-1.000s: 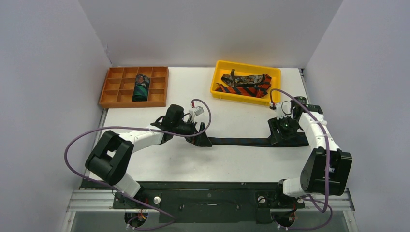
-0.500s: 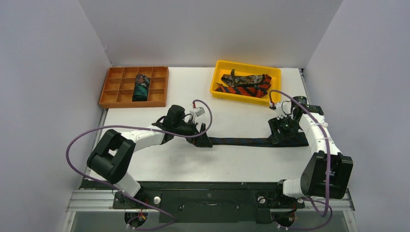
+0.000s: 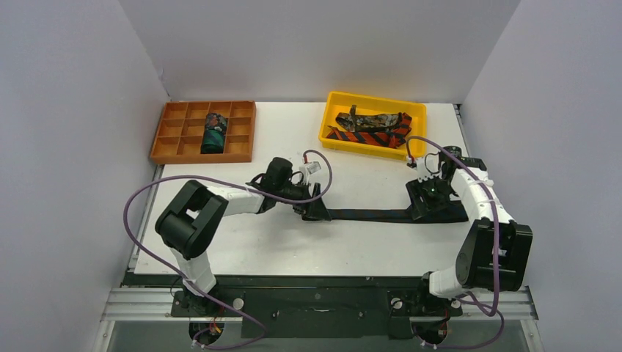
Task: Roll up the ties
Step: Roll the tie at the center of the board.
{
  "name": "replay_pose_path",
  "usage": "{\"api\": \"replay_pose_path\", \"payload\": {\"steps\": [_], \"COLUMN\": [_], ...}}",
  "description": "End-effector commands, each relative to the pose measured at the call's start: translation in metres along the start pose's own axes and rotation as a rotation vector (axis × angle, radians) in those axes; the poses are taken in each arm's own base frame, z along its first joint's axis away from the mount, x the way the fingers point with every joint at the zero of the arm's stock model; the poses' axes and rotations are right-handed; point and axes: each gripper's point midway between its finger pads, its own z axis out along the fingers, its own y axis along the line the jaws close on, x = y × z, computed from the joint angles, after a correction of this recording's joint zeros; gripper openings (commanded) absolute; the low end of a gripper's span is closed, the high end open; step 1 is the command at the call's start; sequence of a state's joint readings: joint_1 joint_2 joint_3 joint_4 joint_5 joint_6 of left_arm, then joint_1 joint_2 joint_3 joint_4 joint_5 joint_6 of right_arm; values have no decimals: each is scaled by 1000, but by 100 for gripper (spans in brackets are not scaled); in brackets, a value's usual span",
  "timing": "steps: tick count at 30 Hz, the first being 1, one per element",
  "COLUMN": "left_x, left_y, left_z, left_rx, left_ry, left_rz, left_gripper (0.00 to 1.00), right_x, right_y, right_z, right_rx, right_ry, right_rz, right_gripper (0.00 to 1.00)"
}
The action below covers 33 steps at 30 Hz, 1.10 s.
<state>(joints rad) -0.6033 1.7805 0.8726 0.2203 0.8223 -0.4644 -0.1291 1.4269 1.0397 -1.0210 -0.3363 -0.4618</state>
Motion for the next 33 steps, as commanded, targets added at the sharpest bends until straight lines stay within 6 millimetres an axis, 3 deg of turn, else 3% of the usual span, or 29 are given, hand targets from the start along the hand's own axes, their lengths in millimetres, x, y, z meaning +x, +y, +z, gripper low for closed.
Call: {"api": "replay_pose_path", "payload": {"steps": [1,5,15,17,21,25,30,33], "left_x": [-31,-26,21,27,33,31,35,37], "left_y": [-19,-12,65,71,67,61,62,64], "left_z": [8,16,6,4,2,-1,-3,-4], "left_rx": [92,92,-47,-55,-36,-25,-38,-48], "left_ry": [-61,-36,39,52,67,64,76,78], "left_rz": [32,6,-167,-182,-175,-144,-133,-132], "left_gripper": [66,65,60,60,60,60,60,60], "right_x": [-13,-13,-11,-11,-9,-14,-40,-48], "right_y": [-5,-6,-16,-14,-11,-22,-46,-48], "right_z": [-2,1,7,8,9,9,9,13], "right_rx": [17,15,34,26,14,56,145,151], "right_ry": [-24,-11,38,39,43,40,-13,-6], "right_rz": [-10,-8,-17,-17,-15,2,32,20], "right_gripper": [51,51,47,46,44,44,45,46]}}
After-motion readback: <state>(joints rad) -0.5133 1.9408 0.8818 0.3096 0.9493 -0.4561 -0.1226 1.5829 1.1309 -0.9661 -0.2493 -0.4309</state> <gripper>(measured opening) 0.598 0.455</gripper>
